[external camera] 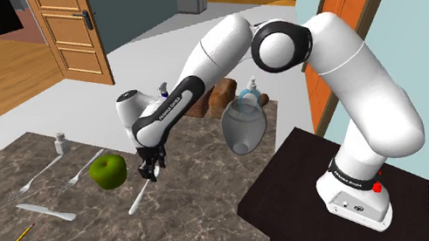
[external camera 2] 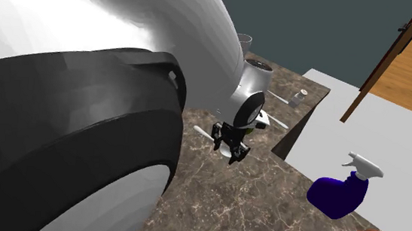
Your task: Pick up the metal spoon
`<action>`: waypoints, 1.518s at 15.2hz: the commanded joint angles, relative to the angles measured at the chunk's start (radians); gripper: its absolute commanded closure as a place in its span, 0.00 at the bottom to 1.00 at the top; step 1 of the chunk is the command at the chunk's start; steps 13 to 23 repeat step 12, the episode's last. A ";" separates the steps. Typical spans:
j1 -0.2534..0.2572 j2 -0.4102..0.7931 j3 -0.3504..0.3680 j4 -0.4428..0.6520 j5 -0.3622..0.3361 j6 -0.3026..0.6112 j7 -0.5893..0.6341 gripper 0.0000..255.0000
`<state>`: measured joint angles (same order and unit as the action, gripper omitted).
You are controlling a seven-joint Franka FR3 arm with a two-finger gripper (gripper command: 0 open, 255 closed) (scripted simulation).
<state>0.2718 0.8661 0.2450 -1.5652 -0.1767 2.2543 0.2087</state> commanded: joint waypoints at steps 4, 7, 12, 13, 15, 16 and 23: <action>-0.006 -0.051 0.009 -0.019 0.009 -0.032 -0.001 1.00; -0.010 -0.081 0.015 -0.026 0.014 -0.055 -0.002 1.00; -0.015 -0.111 0.020 -0.032 0.020 -0.079 -0.004 1.00; -0.015 -0.111 0.020 -0.032 0.020 -0.079 -0.004 1.00; -0.015 -0.111 0.020 -0.032 0.020 -0.079 -0.004 1.00; -0.015 -0.111 0.020 -0.032 0.020 -0.079 -0.004 1.00; -0.015 -0.111 0.020 -0.032 0.020 -0.079 -0.004 1.00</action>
